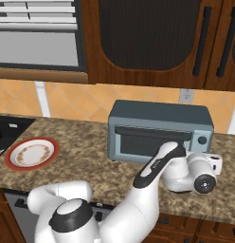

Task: Pick up the kebab skewer and baguette bread, and place them inside the toaster oven. Close the toaster oven door and start by setting the timer.

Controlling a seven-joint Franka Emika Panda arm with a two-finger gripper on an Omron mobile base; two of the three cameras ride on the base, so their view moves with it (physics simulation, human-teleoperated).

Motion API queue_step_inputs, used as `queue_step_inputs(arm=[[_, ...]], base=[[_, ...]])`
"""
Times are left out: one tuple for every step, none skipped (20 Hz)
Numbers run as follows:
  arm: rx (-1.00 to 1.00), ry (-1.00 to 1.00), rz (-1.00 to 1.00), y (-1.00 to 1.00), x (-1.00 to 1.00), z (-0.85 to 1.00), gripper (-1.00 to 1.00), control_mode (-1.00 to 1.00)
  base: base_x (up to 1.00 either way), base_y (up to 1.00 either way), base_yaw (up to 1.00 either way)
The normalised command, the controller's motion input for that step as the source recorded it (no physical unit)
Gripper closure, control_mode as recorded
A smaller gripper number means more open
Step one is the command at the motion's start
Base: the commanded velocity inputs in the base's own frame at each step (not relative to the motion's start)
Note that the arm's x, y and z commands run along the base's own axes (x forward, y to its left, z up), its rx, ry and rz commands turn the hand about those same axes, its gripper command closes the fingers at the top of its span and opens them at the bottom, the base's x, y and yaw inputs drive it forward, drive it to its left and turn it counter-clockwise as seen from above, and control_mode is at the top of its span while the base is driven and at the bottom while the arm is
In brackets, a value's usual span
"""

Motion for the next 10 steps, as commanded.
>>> queue_step_inputs(arm=[[0.0,0.0,0.0,-0.13,0.05,0.0,-1.0,-1.0],[0.0,0.0,0.0,-0.14,0.05,0.0,-1.0,-1.0],[0.02,0.0,0.0,-0.16,0.03,0.0,-1.0,-1.0],[0.02,0.0,0.0,-0.09,0.03,0.0,-1.0,-1.0],[0.01,0.0,0.0,-0.1,0.04,0.0,-1.0,-1.0],[0.01,0.0,0.0,-0.11,0.06,0.0,-1.0,-1.0],[0.0,0.0,0.0,-0.11,0.08,-0.04,-1.0,-1.0],[0.01,0.0,0.0,-0.16,0.04,-0.2,-1.0,-1.0],[0.01,-0.01,0.0,-0.17,0.0,-0.31,-1.0,-1.0],[0.0,-0.01,0.0,-0.14,0.0,-0.41,-1.0,-1.0]], base=[[0.0,0.0,0.0],[0.0,0.0,0.0],[0.0,0.0,0.0],[0.0,0.0,0.0],[0.0,0.0,0.0],[0.0,0.0,0.0],[0.0,0.0,0.0],[0.0,0.0,0.0],[0.0,0.0,0.0],[0.0,0.0,0.0]])
